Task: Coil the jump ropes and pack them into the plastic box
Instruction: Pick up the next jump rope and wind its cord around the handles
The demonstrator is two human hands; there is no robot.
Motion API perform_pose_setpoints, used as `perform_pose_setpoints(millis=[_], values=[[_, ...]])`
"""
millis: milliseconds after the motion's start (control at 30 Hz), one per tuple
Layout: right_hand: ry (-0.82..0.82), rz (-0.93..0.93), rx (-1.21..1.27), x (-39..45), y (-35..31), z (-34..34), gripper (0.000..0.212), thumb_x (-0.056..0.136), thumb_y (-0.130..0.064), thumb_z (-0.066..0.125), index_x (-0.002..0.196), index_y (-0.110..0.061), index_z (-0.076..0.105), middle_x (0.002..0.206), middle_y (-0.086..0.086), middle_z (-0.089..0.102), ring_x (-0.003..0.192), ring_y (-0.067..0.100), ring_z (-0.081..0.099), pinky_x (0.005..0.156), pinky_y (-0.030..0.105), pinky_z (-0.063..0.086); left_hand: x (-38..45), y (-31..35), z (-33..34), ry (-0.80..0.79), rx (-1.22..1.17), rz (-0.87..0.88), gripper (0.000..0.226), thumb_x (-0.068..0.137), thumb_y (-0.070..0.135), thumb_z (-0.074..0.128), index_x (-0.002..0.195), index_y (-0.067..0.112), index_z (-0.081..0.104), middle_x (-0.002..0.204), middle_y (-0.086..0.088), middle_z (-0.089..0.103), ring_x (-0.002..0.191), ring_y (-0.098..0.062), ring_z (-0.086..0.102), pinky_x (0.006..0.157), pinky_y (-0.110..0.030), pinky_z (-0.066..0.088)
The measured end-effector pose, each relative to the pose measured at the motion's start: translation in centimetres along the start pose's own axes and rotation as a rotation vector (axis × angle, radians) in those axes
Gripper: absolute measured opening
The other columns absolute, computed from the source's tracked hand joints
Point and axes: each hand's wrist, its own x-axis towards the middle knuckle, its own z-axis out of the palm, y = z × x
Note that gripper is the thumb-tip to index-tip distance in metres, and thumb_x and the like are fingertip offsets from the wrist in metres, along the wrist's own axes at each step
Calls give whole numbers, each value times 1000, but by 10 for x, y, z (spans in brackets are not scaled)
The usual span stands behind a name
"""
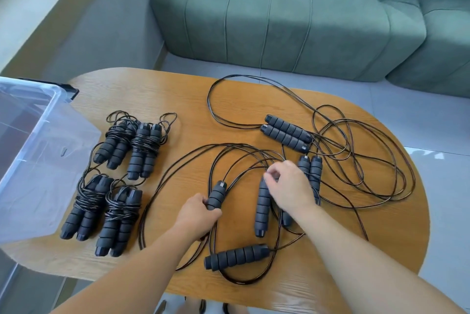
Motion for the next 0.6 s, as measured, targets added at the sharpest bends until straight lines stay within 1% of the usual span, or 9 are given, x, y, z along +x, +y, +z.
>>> perform_pose_setpoints(millis=[67, 100, 167, 200, 300, 367, 433, 500, 600], values=[[105, 57, -60, 36, 11, -17, 22, 96, -33, 56, 112, -21, 66, 115, -1, 58, 93, 15, 59, 78, 28, 49, 5, -2, 6, 23, 101, 5, 34, 84, 28, 72, 112, 19, 55, 98, -2, 60, 78, -13, 59, 59, -22, 47], [125, 81, -104, 54, 18, -22, 26, 95, -32, 57, 118, -21, 64, 120, 0, 56, 99, 18, 59, 80, 30, 48, 8, -3, 8, 31, 161, 2, 38, 82, 30, 73, 114, 18, 56, 101, -2, 59, 83, -14, 59, 64, -24, 51], [115, 107, -171, 82, 29, -30, 37, 93, -30, 59, 128, -20, 58, 129, 3, 51, 113, 24, 54, 88, 35, 48, 14, -4, 12, 24, 270, -6, 46, 80, 38, 73, 119, 18, 58, 107, -1, 58, 92, -16, 59, 80, -31, 56], [91, 102, -195, 92, 33, -32, 44, 91, -30, 61, 133, -19, 54, 132, 5, 49, 119, 25, 50, 94, 37, 47, 17, -3, 13, 18, 305, -16, 50, 80, 44, 72, 121, 18, 57, 109, 0, 58, 95, -17, 59, 83, -33, 56], [1, 50, -336, 111, 44, -33, 61, 84, -34, 68, 139, -17, 47, 135, 6, 47, 125, 27, 41, 104, 40, 40, 24, 7, 10, 38, 374, -64, 57, 83, 65, 60, 117, 18, 58, 105, 1, 59, 90, -16, 60, 79, -32, 55], [-12, 35, -415, 118, 50, -32, 62, 81, -34, 70, 136, -17, 47, 134, 5, 47, 123, 27, 41, 104, 39, 38, 29, 20, 5, 112, 373, -77, 62, 86, 72, 47, 113, 17, 58, 106, -1, 58, 90, -19, 61, 80, -36, 56], [5, 26, -465, 124, 52, -30, 55, 80, -32, 69, 129, -17, 49, 131, 5, 49, 120, 27, 41, 102, 38, 38, 34, 37, 1, 215, 322, -10, 55, 92, 64, 45, 118, 17, 54, 117, -2, 53, 100, -21, 58, 86, -37, 52], [1, 15, -511, 129, 52, -31, 50, 79, -34, 69, 123, -17, 51, 126, 5, 51, 118, 27, 42, 101, 38, 38, 38, 57, 0, 291, 278, 143, 41, 96, 51, 49, 122, 20, 53, 123, -1, 49, 108, -20, 52, 93, -37, 47], [-18, 23, -520, 136, 49, -32, 59, 75, -43, 71, 123, -16, 50, 125, 6, 53, 119, 27, 42, 101, 39, 38, 46, 95, 1, 278, 304, 353, 36, 96, 36, 53, 129, 21, 51, 129, 2, 46, 118, -18, 46, 99, -33, 42]])
